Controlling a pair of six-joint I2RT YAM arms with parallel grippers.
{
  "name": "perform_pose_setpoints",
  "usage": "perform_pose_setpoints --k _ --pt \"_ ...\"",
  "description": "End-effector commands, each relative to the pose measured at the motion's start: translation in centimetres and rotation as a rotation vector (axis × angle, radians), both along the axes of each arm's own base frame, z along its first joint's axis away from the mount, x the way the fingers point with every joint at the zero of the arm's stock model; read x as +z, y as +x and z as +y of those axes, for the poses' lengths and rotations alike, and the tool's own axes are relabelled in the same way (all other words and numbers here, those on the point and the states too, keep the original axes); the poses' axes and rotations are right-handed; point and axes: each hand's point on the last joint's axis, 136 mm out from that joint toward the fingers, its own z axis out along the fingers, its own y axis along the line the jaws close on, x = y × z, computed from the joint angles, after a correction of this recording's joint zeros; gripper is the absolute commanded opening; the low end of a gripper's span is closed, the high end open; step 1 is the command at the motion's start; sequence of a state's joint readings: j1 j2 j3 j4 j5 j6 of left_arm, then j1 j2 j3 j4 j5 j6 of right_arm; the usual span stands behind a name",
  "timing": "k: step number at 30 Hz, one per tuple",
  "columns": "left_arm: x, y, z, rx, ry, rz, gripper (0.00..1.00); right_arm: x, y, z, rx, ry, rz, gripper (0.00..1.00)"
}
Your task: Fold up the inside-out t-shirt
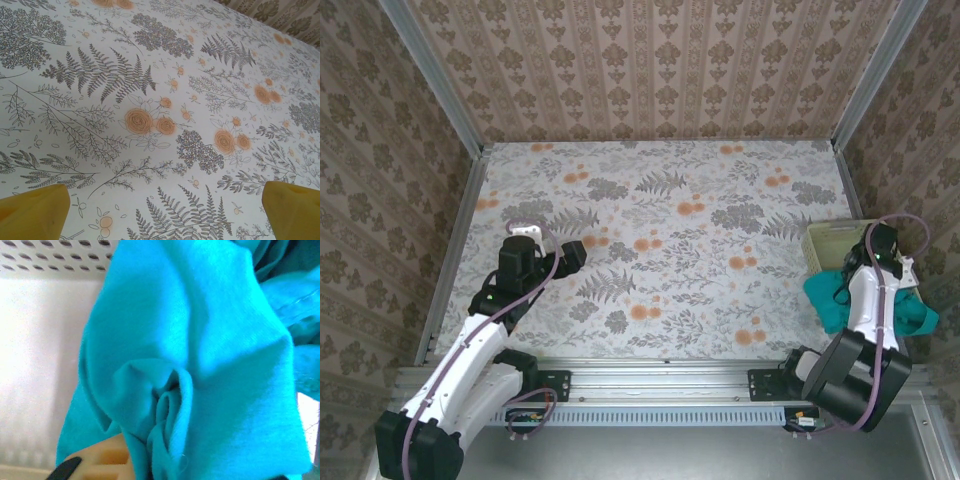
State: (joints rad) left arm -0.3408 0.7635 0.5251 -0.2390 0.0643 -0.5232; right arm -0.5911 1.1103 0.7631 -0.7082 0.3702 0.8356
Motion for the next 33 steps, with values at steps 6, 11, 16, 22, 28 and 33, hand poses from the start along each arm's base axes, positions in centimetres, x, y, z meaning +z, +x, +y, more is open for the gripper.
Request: perform_pose_setpoints --k 6,11,16,22,28,33 --pt "0.7 0.0 -0.3 -0.011 -0.011 -0.021 1.00 11.5 -0.1 -0.2 0.032 -0.274 -0.113 0.12" --pt "0.7 0.1 -0.7 -0.021 -0.018 -0.017 1.00 18.9 0.9 2.2 0.127 -0.467 -0.194 0.10" --pt "0.7 0.1 -1.0 -0.035 -0.019 -0.011 1.00 25.5 1.5 4.6 0.210 -0.617 -0.283 0.06" --pt "0.9 0.2 -1.2 -0.038 -0.019 -0.013 1.00 33.0 4.6 10.1 0.453 -0.769 -0.428 0.04" --pt "1.0 0.0 -1.0 -0.030 -0.009 -0.008 1.00 39.3 10.8 23.5 0.876 -0.926 -0.495 0.04" --pt "0.7 -0.5 0.2 0.022 0.019 0.011 1.00 36.3 15.1 36.1 1.297 -0.821 -0.542 0.04"
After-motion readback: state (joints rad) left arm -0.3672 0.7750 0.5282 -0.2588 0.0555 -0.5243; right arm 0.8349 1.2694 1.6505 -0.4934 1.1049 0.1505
